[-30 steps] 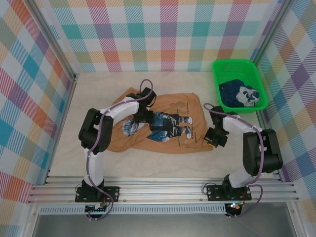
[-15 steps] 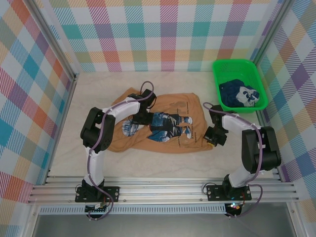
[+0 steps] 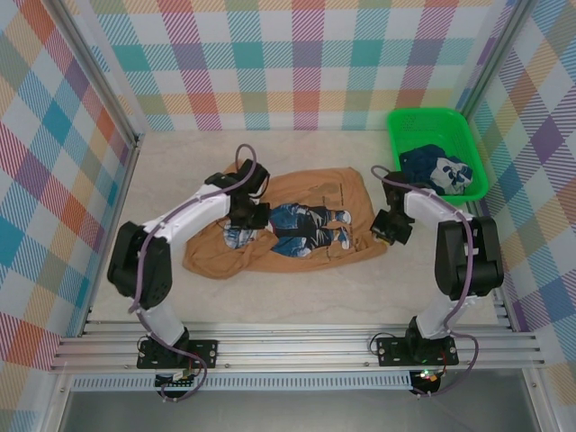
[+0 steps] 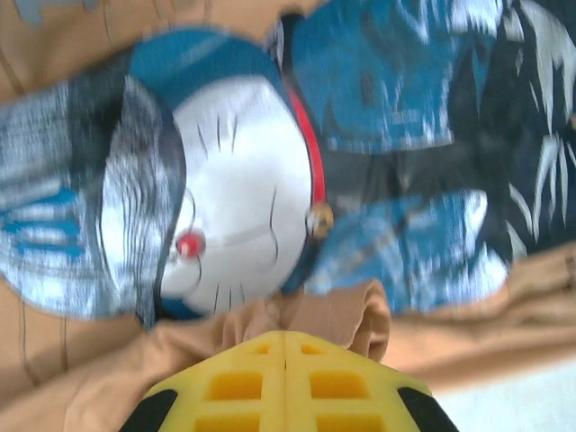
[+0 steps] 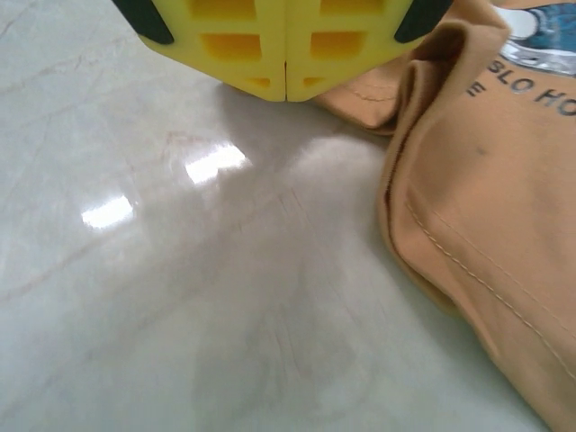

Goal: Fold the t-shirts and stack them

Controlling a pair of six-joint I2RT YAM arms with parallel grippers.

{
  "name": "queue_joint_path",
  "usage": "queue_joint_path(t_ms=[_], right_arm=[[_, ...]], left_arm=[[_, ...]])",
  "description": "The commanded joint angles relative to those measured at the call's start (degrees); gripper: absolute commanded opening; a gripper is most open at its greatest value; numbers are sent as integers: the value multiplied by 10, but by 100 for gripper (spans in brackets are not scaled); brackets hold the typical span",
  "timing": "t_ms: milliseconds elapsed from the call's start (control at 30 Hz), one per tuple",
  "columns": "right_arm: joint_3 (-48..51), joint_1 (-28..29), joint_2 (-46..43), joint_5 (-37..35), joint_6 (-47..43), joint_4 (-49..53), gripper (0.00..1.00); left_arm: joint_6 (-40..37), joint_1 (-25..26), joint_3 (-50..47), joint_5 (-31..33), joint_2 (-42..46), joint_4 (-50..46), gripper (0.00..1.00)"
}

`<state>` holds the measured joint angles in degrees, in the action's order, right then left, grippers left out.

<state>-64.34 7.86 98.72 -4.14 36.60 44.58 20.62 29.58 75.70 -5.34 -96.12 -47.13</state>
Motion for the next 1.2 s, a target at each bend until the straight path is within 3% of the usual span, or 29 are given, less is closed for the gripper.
queue_joint_path(t_ms=[0, 167, 233, 300, 367, 400, 467, 533, 567, 667, 700, 900, 1167], right_arm=[[-38, -12, 17, -14, -15, 11, 0], [-66, -21, 33, -17, -18, 15, 0], [-70, -21, 37, -15, -18, 14, 0], [-68, -21, 38, -11, -16, 13, 0], [-63, -21, 35, -12, -15, 15, 0], [-60, -22, 33, -14, -16, 16, 0], [-51, -22, 26, -20, -16, 16, 0], [-43, -24, 20, -21, -17, 14, 0], [-41, -25, 18, -21, -18, 13, 0], [-40, -25, 16, -23, -21, 11, 0], [-43, -25, 16, -24, -22, 11, 0], [-61, -25, 25, -25, -35, 12, 0], [-64, -26, 34, -18, -39, 8, 0]], left_arm=[[20, 13, -58, -88, 73, -57, 0], [29, 65, -143, -204, 170, -46, 0], [48, 80, -169, -221, 177, -22, 0], [74, 82, -183, -210, 178, 7, 41], [101, 80, -177, -168, 192, 24, 63], [113, 73, -177, -152, 203, 31, 65], [142, 42, -186, -120, 233, 42, 65], [173, -3, -193, -41, 250, -2, 61], [189, -30, -195, -4, 247, -38, 56], [241, -98, -214, 56, 222, -101, 24], [253, -115, -224, 57, 213, -103, 20], [307, -194, -270, 50, 153, -24, 20], [332, -219, -251, 77, 30, 46, 18]])
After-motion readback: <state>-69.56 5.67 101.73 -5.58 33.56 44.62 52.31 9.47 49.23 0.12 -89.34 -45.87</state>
